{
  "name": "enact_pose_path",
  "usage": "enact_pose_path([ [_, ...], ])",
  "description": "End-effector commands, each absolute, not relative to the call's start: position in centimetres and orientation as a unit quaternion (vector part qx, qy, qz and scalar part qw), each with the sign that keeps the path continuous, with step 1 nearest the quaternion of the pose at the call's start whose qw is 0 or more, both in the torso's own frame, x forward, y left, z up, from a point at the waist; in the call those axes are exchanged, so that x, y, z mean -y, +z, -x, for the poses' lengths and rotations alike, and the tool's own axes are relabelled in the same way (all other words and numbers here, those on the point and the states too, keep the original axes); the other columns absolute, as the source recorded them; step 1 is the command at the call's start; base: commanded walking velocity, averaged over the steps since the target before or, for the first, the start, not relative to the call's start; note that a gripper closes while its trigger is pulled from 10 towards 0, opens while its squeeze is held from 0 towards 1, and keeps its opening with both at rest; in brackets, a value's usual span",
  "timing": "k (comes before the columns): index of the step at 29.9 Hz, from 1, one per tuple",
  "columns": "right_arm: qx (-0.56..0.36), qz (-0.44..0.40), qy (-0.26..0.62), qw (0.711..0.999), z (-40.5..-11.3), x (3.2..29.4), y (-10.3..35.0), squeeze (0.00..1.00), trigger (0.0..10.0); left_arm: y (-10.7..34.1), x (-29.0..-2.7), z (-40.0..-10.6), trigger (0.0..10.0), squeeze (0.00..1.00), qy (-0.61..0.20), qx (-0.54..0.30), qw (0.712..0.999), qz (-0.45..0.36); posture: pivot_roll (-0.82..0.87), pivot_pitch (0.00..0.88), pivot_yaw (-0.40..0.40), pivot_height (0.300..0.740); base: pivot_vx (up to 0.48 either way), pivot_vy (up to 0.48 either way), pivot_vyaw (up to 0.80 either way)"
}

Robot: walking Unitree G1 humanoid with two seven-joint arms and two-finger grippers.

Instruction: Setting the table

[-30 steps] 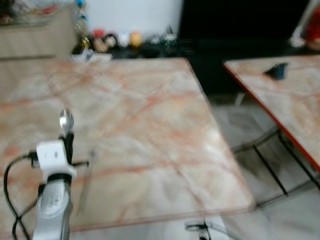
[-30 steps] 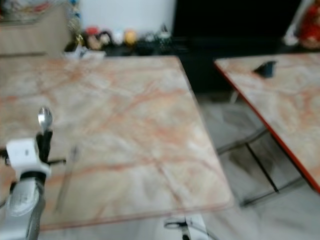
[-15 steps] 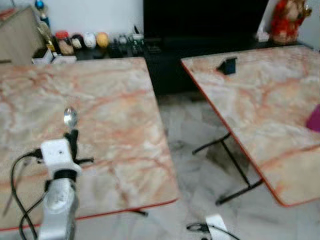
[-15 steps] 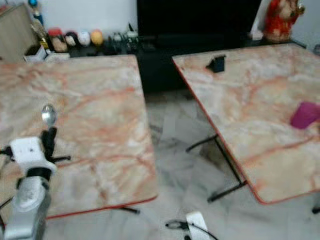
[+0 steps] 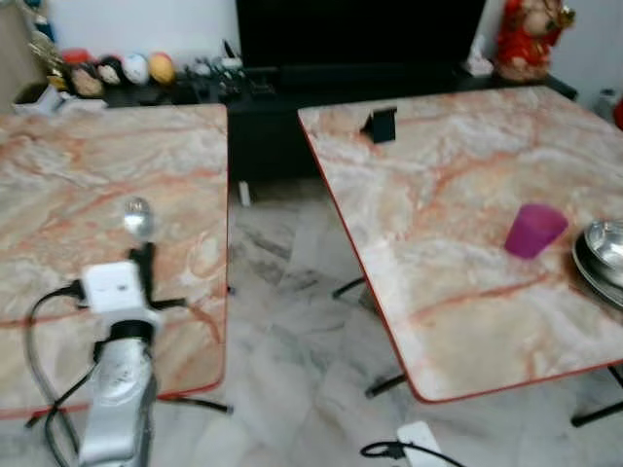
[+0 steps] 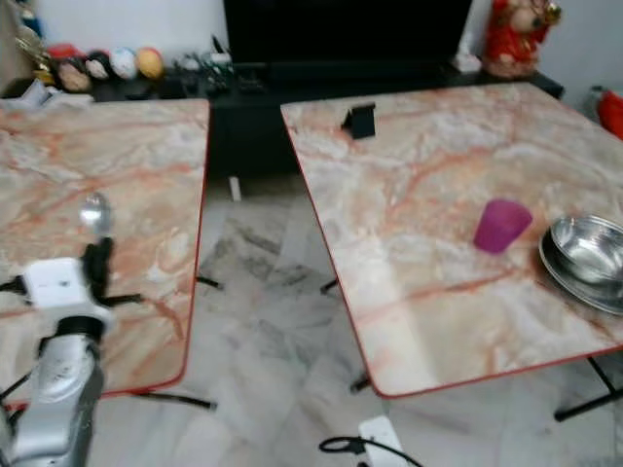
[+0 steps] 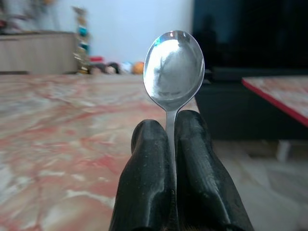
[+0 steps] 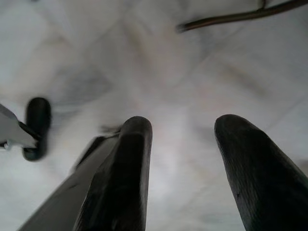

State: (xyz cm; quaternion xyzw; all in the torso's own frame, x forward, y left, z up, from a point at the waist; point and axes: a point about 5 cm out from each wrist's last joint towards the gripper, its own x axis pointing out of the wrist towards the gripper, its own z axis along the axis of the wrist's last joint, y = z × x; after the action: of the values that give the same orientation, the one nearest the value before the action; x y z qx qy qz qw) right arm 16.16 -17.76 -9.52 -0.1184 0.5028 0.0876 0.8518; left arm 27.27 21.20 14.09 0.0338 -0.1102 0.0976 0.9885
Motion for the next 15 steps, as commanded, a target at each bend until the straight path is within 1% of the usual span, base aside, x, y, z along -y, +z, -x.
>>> enact_pose_path([
  [1,-0.494,0.108,0.093,0.858,-16.75,16.91,-9.34,0.00,10.0,14.21,-22.22,-26.95,10.0,0.00,0.116,0.113,0.986,-0.045,0.00,0.000,-0.016,0.740,0.000,-0.480,0.00],
  [15,-0.496,0.104,0.087,0.858,-16.79,17.00,-9.32,0.00,10.0,14.28,-22.25,-27.10,10.0,0.00,0.119,0.115,0.985,-0.046,0.00,0.000,-0.017,0.740,0.000,-0.480,0.00],
])
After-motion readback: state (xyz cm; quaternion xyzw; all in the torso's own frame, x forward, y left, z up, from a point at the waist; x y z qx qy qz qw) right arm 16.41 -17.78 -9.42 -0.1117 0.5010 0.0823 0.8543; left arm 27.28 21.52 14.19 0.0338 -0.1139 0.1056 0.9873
